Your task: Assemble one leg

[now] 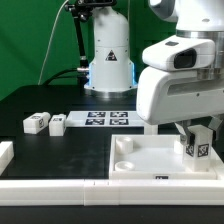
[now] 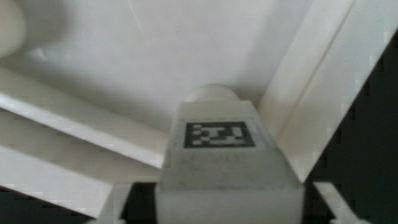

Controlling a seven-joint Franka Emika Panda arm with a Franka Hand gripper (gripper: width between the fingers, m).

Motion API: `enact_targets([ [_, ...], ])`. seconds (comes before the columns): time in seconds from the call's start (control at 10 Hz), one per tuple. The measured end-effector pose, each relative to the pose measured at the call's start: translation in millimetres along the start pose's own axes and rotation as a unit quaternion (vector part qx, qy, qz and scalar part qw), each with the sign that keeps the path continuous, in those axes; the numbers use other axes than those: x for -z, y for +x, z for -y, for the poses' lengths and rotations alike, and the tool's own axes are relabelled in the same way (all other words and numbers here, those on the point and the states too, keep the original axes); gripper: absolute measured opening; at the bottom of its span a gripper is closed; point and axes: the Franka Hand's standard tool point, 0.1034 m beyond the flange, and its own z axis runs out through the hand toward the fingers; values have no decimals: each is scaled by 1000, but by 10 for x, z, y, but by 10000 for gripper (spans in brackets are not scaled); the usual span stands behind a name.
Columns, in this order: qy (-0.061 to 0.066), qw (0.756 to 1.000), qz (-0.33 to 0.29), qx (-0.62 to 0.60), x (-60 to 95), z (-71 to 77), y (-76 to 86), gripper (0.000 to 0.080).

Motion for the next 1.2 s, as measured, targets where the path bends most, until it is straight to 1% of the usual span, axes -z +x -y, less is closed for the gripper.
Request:
enact_targets([
  [0.1, 0, 1000, 0, -24, 0, 2, 0, 291],
  [0.2, 3, 996, 0, -89, -1, 13, 1, 291],
  [0.3, 5, 989, 0, -147, -4, 19, -3, 291],
  [0.4, 5, 978, 1, -207, -5, 23, -10, 291],
  [0.6, 6, 943, -3, -333, -8, 15, -18, 291],
  [0.7, 6, 937, -6, -349, -8, -5, -18, 291],
  [0.8, 5, 915, -10, -403, -7, -39, -30, 291],
  [0.9, 1, 905, -10, -426, -5, -84, -50, 292],
  [1.0, -3, 886, -11, -464, -3, -119, -60, 292],
  [1.2, -12, 860, -13, -510, 1, -201, -87, 295],
])
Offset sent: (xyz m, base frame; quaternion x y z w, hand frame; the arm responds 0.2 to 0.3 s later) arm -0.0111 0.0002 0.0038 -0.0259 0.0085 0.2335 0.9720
